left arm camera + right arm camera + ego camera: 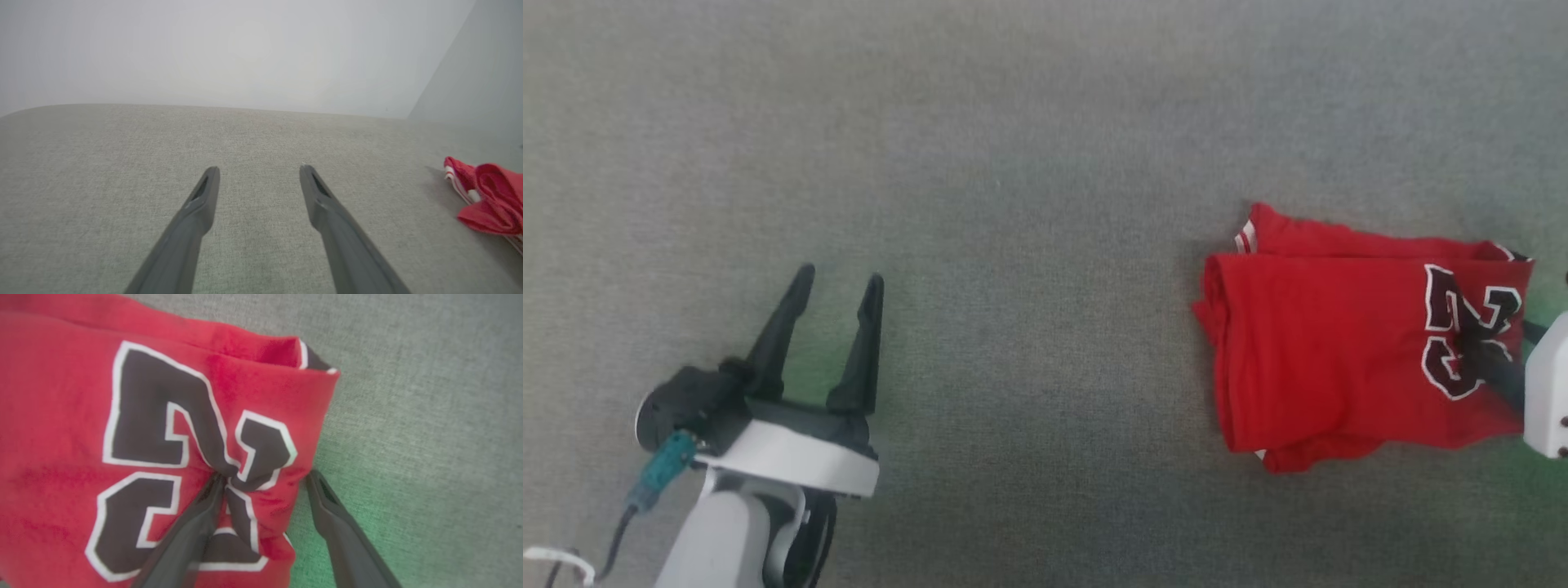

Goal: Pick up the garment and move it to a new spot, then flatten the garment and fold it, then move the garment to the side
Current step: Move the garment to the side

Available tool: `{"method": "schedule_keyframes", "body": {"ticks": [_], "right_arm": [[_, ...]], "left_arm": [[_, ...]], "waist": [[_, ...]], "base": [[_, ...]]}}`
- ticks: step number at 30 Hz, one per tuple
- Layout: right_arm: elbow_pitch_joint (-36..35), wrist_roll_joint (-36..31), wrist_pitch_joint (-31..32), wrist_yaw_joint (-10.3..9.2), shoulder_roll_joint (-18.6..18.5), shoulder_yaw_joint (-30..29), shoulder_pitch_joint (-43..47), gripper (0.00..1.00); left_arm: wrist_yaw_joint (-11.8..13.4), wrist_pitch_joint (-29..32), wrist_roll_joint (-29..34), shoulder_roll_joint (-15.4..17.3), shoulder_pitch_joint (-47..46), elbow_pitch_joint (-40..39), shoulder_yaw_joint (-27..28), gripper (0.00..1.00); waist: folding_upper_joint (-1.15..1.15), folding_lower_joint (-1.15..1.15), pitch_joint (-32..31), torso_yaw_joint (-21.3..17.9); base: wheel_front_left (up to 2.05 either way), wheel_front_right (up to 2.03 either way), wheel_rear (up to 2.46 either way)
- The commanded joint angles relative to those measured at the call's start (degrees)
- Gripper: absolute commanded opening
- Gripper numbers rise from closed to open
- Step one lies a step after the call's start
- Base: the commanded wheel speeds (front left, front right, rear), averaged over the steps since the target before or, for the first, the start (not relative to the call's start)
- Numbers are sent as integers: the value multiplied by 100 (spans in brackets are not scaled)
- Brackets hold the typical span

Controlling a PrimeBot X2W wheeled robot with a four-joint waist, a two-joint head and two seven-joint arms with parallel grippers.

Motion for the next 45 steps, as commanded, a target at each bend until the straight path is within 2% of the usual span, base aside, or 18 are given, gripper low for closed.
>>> {"method": "schedule_keyframes", "body": {"ticks": [1,3,4,5,6,12,18,23,27,36,45], "right_arm": [[140,2,165,4,136,148,160,100],[97,12,306,3,196,176,208,100],[66,11,306,3,242,155,207,70],[36,15,306,3,301,132,197,28],[24,26,289,2,363,76,186,0],[-233,-178,-26,-26,414,-356,62,0],[-413,-400,-659,-15,347,-1387,-208,0],[-194,-669,-1263,-2,144,-2033,-627,0],[360,-838,-1745,-1,-14,-2335,-1186,0],[2030,-1449,-2567,-2,-455,-2510,-2418,0],[3368,-2111,-3366,-1,-357,-2538,-3397,0]], "left_arm": [[-7,-26,-12,13,-115,-1,-13,100],[-7,-26,-19,51,-220,3,-19,100],[-6,-26,-18,71,-264,2,-12,100],[-6,-26,-7,86,-299,0,-11,100],[-7,-27,0,95,-335,-1,-3,100],[-7,-26,80,215,-517,-102,25,100],[-7,-27,206,452,-911,-434,-108,100],[-7,-27,243,754,-1455,-609,-378,100],[-6,-27,249,1002,-2027,-656,-667,100],[-6,-26,236,1358,-3097,-771,-1045,100],[-6,-24,210,1535,-3422,-767,-1180,100]], "waist": [[0,0,209,62],[0,0,327,64],[0,0,380,52],[0,0,421,35],[0,0,462,13],[0,0,680,-246],[0,0,1062,-743],[0,0,1449,-1067],[0,0,1781,-1189],[0,0,2275,-1219],[0,0,2420,-1242]], "base": [[0,0,0],[0,0,0],[0,0,0],[0,0,0],[0,0,0],[0,0,0],[0,0,0],[0,0,0],[0,0,0],[0,0,0],[0,0,0]]}}
